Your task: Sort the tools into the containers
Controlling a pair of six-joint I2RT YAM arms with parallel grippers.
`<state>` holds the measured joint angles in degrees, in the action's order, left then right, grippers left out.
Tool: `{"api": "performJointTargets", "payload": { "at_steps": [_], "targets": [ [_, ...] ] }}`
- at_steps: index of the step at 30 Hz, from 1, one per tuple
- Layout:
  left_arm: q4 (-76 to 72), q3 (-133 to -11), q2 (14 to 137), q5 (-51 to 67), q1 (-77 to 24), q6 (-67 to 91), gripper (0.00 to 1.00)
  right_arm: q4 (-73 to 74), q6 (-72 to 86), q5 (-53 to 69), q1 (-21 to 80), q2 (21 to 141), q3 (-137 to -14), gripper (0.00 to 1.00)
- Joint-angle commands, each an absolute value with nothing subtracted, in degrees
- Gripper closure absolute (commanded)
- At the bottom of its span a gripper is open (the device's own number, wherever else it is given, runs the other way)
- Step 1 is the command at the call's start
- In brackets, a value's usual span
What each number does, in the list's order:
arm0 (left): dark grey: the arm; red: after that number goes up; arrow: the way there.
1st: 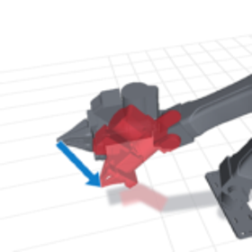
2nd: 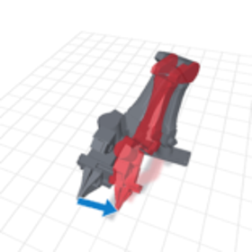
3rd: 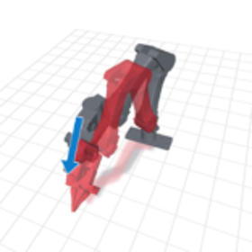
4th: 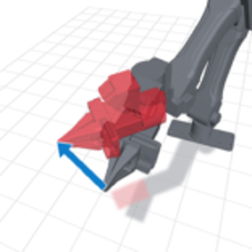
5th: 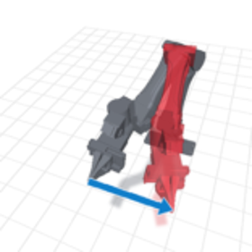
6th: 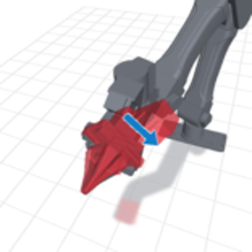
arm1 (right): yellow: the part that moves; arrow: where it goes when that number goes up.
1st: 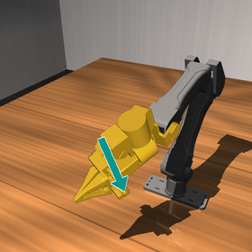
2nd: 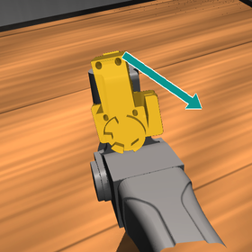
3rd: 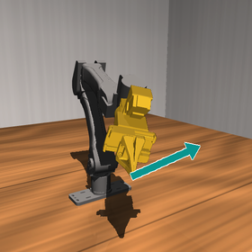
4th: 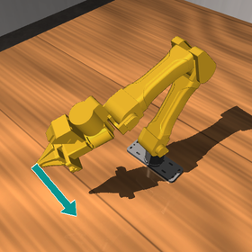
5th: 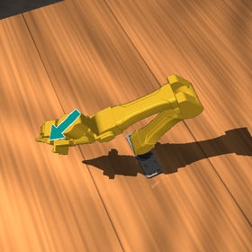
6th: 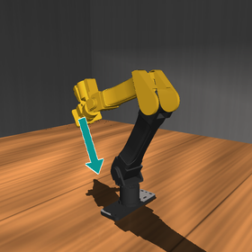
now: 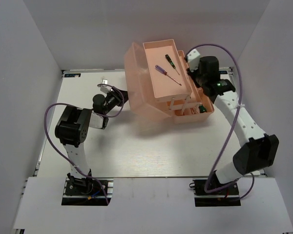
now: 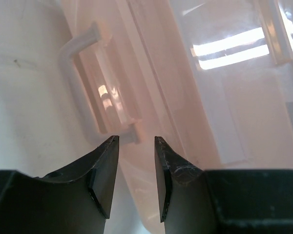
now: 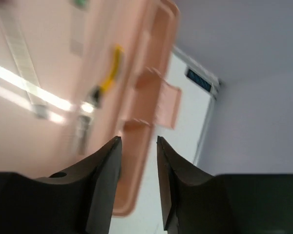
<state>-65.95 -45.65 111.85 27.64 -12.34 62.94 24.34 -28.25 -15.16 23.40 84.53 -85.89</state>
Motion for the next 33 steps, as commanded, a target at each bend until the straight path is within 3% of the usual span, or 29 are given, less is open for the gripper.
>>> {"api": "performJointTargets", "payload": {
  "at_steps": [1, 7, 14, 25, 33],
  "targets": [
    [-65.3, -49.7, 107.0, 29.3, -13.4, 62.4, 0.53, 21.9, -24.3, -20.0, 14.5, 86.4, -84.5, 0.62],
    [-61.6, -53.8, 107.0, 30.9, -13.4, 62.4, 0.53, 22.2, -20.2, -12.4, 2.6, 91.7, -80.8, 0.67],
    [-58.4, -61.3, 107.5, 32.9, -13.9, 62.4, 0.53, 32.8, -14.8, 11.7, -6.8, 104.2, -87.6, 0.73],
    [-49.7, -76.8, 112.5, 41.6, -17.7, 62.4, 0.53, 34.4, -9.8, 36.2, -8.3, 110.0, -89.7, 0.76],
    [-46.8, -80.5, 114.7, 43.5, -20.2, 62.4, 0.53, 35.2, -9.0, 40.5, -8.3, 110.7, -89.7, 0.78]
  ]
}}
